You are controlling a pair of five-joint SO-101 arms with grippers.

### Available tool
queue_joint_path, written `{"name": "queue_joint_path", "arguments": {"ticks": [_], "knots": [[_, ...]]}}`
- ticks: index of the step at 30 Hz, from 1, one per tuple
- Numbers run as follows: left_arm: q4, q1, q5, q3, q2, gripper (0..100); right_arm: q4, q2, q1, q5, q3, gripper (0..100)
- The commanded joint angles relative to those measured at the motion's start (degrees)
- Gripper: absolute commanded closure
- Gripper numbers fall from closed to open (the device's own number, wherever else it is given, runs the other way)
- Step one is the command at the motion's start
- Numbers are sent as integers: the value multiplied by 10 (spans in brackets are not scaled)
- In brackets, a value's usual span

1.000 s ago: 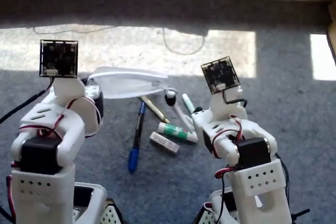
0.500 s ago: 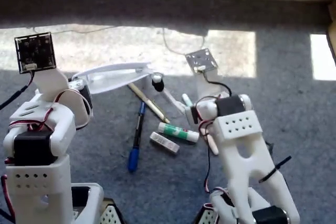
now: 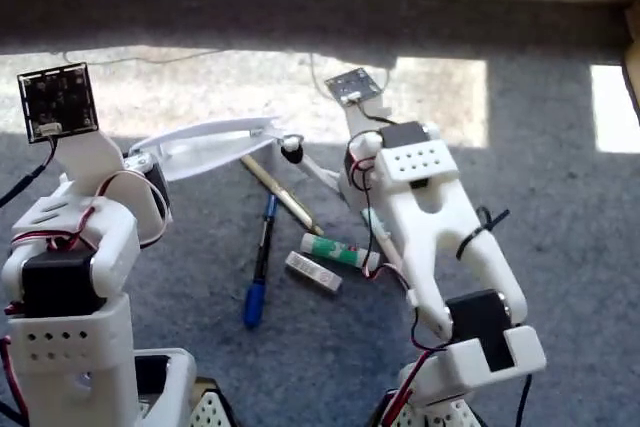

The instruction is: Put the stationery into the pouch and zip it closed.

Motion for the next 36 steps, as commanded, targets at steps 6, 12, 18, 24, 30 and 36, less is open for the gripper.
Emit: {"name": "queue_joint_path", "arguments": {"ticks": [6,12,18,24,30,36], "knots": [[0,-9,6,-1,2,993,-60,65,-22,6,-47,843],[1,-9,6,-1,2,993,-73,96,-22,25,-47,844],[5,-9,6,0,2,993,-73,130,-22,49,-47,914],[11,-9,6,-1,2,993,-73,145,-22,49,-48,917],[11,-9,6,0,2,993,-73,165,-22,49,-48,934],[11,-9,6,0,2,993,-67,164,-21,49,-75,993]]}}
